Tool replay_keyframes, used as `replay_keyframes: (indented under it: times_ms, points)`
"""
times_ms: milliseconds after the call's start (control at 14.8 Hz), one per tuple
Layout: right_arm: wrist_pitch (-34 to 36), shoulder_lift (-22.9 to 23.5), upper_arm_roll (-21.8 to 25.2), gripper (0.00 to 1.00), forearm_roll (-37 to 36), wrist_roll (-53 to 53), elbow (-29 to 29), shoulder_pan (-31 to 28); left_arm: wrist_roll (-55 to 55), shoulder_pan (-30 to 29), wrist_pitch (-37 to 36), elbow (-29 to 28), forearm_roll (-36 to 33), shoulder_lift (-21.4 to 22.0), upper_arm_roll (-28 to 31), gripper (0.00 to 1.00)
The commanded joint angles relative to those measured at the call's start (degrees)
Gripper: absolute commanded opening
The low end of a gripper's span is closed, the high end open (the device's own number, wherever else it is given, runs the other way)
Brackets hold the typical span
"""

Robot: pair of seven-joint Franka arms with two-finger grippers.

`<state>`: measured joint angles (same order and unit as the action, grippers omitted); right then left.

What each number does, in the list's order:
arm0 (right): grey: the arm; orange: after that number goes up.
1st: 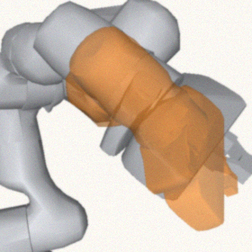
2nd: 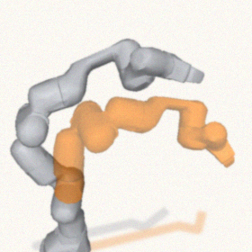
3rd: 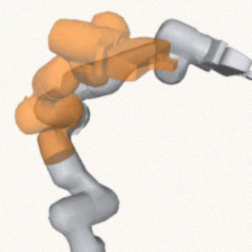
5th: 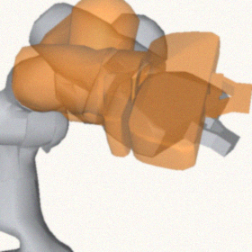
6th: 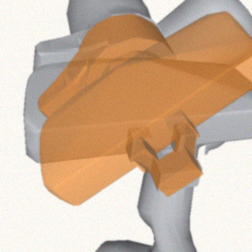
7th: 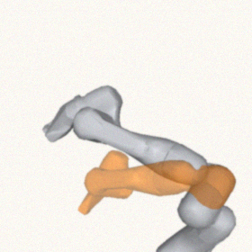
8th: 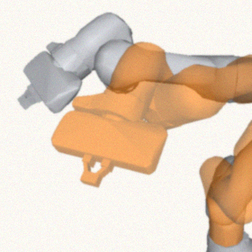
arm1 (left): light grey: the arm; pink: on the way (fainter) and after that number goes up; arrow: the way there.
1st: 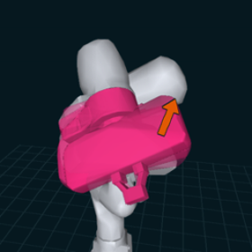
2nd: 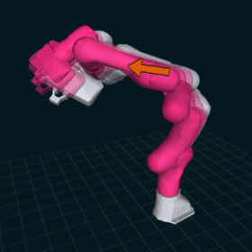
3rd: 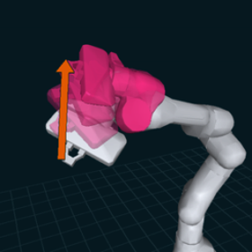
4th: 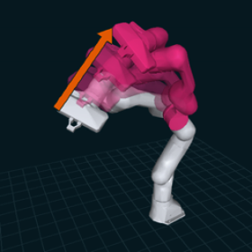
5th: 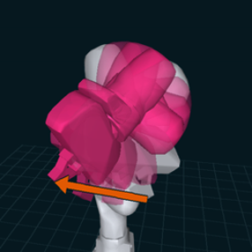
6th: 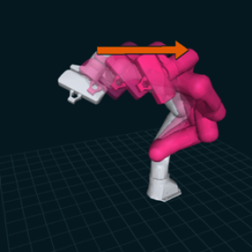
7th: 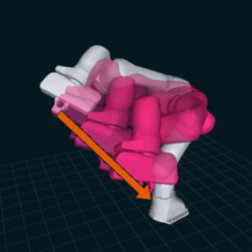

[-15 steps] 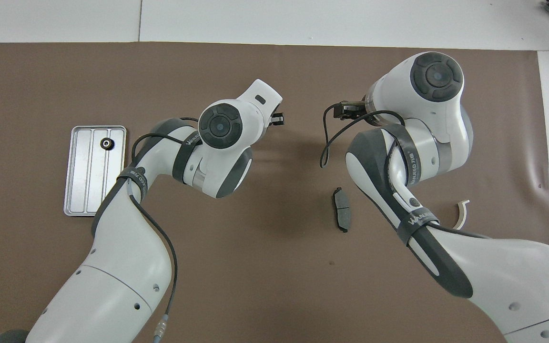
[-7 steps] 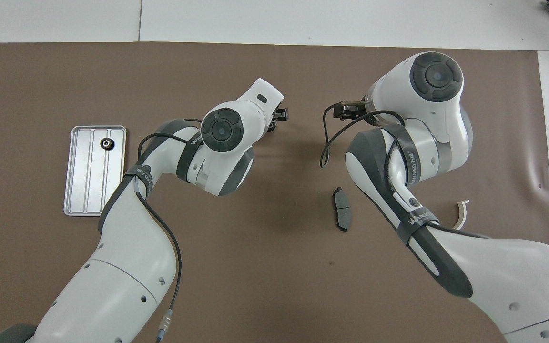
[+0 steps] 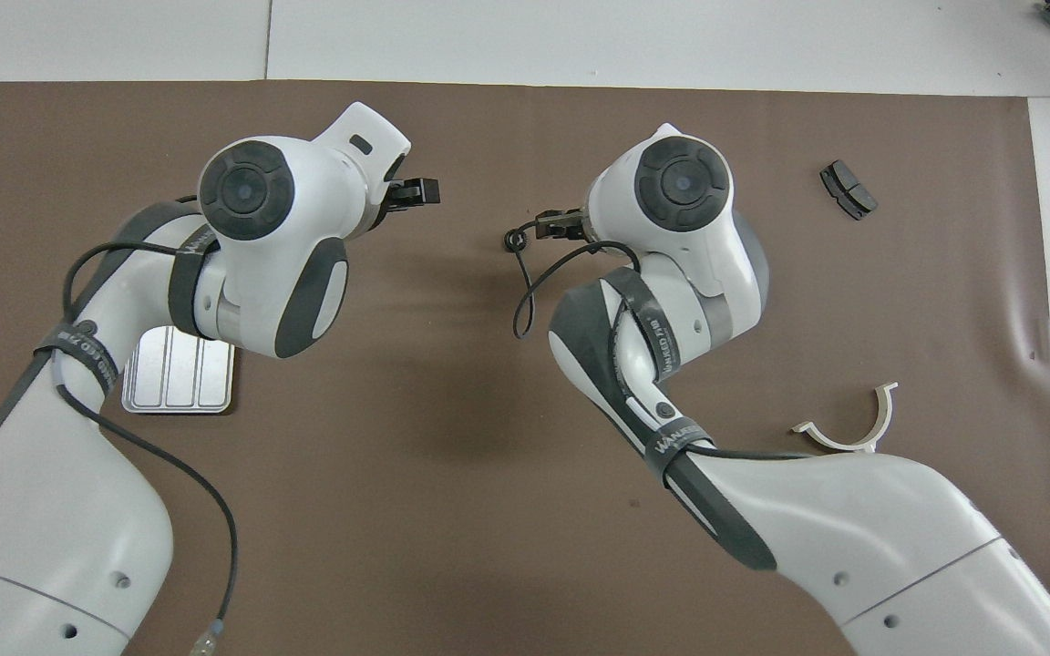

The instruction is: Place bearing gear from tray to pile

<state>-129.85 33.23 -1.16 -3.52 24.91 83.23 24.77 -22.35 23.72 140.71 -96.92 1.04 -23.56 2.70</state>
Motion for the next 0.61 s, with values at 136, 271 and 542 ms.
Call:
replay_keyframes:
  times_ms: [136,271,542]
  points:
    - [-6.5,9.8,0.0,1.0,-1.6,3.1,-8.3,3.1,11.4,-8.1,-8.0,-9.3,0.7,9.4,-0.3,1.0]
    - [-7.4,9.9,0.0,1.0,-3.1,2.6,-7.9,3.2,16.7,-12.5,-10.4,-9.3,0.7,9.7,-0.4,1.0]
    - [-11.4,13.5,-0.1,1.0,-7.5,2.6,-7.7,3.8,20.9,-17.4,-9.5,-10.2,0.7,9.3,-0.4,1.0]
